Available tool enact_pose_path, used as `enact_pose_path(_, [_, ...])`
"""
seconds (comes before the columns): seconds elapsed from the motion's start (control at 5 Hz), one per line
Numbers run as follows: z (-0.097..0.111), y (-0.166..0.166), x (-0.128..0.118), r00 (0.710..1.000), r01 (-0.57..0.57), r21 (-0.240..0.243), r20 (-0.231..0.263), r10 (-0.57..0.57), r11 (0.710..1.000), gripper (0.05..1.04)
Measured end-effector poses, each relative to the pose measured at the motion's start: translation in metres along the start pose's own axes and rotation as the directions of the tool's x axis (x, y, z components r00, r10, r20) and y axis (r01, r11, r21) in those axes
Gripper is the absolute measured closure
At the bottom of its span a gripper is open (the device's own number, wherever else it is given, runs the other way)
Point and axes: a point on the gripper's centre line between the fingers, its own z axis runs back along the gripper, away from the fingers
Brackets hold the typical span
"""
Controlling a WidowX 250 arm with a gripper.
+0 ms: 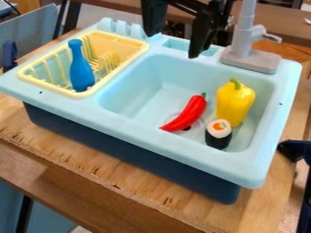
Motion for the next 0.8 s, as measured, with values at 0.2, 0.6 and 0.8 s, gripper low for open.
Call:
enact_pose_path(0.2, [-0.009,-0.002,0.0,1.0,0.001,0.001,-0.027,-0.001,1.0,0.082])
enact_pose_path(0.6, [-0.039,0.017,-0.007,0.997,-0.058,0.04,-0.057,0.061,0.998,0.082])
enact_pose_path(0.8, [-0.046,0.019,-0.008,0.998,-0.04,0.026,-0.056,0.041,0.999,0.082])
